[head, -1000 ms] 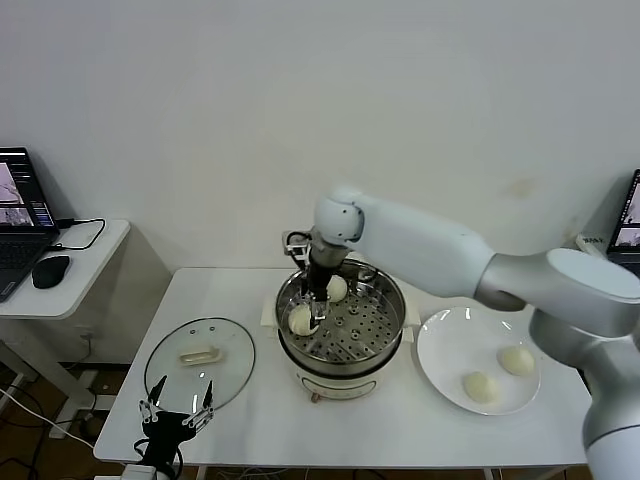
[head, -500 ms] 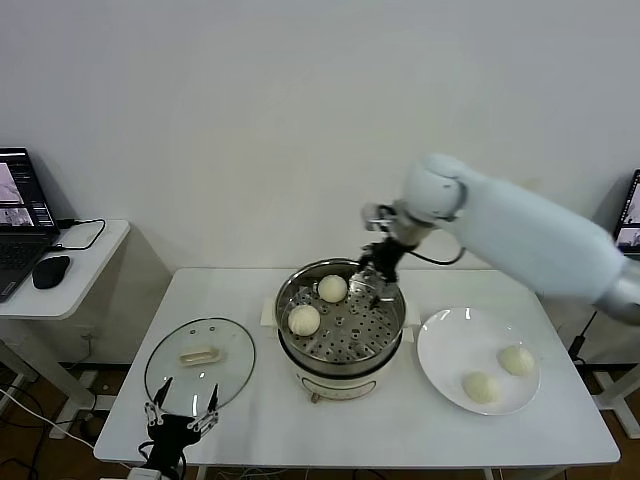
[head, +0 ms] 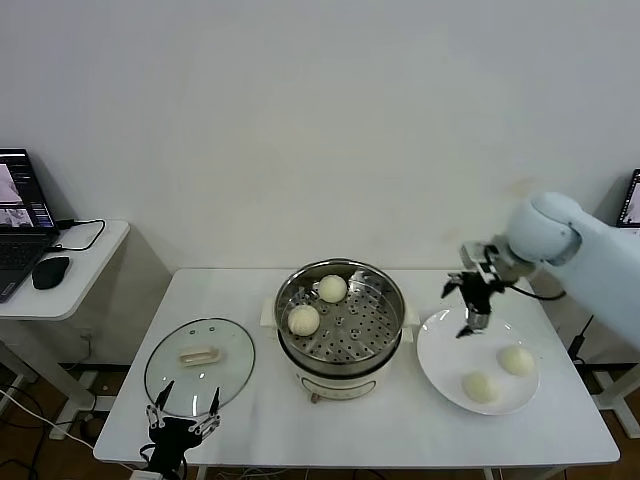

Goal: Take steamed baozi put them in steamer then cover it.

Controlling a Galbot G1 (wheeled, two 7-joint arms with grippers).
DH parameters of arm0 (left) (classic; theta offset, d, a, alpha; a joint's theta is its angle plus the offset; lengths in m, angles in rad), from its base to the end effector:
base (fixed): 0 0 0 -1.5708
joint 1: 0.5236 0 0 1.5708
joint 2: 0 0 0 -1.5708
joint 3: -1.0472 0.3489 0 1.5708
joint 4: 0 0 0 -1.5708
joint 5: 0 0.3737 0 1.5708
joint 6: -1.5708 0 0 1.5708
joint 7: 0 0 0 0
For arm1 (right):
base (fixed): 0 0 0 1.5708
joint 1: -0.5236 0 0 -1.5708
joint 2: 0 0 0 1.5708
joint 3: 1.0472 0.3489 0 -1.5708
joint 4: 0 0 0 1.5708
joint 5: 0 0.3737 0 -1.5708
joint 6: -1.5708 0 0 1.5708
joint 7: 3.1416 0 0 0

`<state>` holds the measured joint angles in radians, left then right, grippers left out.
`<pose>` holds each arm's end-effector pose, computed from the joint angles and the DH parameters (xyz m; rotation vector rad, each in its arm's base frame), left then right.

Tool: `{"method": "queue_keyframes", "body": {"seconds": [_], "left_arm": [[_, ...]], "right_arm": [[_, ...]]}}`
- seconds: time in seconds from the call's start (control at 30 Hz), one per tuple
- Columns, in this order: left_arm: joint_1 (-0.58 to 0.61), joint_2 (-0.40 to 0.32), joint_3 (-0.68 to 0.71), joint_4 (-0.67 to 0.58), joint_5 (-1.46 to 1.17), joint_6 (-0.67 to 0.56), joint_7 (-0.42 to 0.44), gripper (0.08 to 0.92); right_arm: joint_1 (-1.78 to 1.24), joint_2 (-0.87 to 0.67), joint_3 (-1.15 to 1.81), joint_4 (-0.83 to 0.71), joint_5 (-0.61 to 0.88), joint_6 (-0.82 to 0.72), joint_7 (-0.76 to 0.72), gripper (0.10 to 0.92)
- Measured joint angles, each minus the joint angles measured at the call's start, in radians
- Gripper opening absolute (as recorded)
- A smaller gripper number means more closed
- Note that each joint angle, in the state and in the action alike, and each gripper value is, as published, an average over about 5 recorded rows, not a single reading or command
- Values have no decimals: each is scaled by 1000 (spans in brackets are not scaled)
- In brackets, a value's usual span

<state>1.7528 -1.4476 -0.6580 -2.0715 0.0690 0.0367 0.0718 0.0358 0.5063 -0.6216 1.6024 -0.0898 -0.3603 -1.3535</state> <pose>0.1417 0.0644 -0.3346 -0.0472 -2.8784 -0.3451 0.4795 -0.1298 -0.0798 1.3197 -1.3762 1.3424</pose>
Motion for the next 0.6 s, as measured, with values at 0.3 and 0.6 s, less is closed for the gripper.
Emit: {"method": "queue_keyframes", "body": {"seconds": [0.3,0.6], "left_arm": [[2,-1,-1,7,8,3,1,823],[3,-2,-3,16,9,3,1,823]], "right_arm": [[-212,-31,138,-10,-114,41,3,823],[-364,-26,231,-40,-194,61,15,823]]}}
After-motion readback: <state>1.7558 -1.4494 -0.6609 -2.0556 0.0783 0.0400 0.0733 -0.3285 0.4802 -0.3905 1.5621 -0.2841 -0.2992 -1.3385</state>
